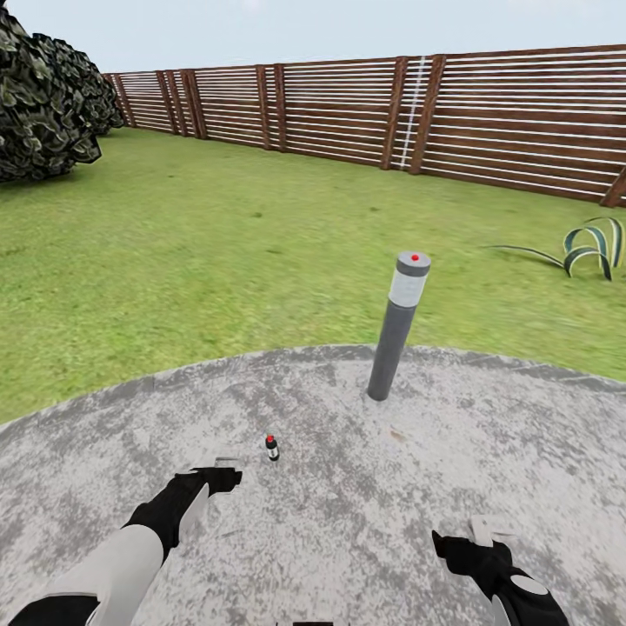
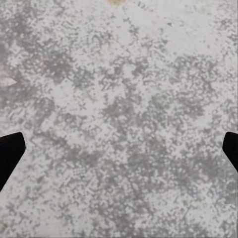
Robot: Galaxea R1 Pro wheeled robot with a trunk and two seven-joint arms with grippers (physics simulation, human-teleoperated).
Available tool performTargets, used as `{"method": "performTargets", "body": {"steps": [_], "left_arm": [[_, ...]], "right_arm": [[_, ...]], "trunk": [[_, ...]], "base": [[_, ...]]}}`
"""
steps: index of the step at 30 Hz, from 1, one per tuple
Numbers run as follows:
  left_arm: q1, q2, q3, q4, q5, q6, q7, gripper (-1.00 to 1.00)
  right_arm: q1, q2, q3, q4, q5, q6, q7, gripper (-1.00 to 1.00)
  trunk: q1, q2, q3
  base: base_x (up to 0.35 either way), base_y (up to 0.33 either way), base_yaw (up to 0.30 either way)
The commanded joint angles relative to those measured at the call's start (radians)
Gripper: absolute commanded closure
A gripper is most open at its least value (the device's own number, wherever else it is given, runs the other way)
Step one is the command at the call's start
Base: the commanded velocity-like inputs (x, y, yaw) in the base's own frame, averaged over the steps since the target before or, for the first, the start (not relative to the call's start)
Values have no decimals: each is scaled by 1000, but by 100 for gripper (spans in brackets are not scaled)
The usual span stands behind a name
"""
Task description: Pick up the pesticide atomizer in the garden and spray insectifuge to fully cover both potted plants in the garden.
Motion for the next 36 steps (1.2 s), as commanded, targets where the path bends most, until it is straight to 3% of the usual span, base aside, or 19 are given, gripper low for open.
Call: {"method": "performTargets", "body": {"steps": [1, 14, 29, 36], "left_arm": [[0, 0, 0, -2, 1, 6, 1, -100], [0, 0, -2, -2, 1, 6, 1, -100], [0, 0, -1, -2, 1, 6, 1, -100], [0, 0, 0, -2, 1, 6, 1, -100]], "right_arm": [[0, 0, 0, -1, 0, 5, 0, -100], [0, 0, 0, -1, 0, 5, 0, -100], [0, 0, 0, -1, 0, 5, 0, -100], [0, 0, 0, -1, 0, 5, 0, -100]], "trunk": [[0, 0, -1], [0, 0, -1], [0, 0, -1], [0, 0, -1]], "base": [[318, 108, 0], [294, 40, 0], [14, 2, -27], [0, 180, 0]]}}
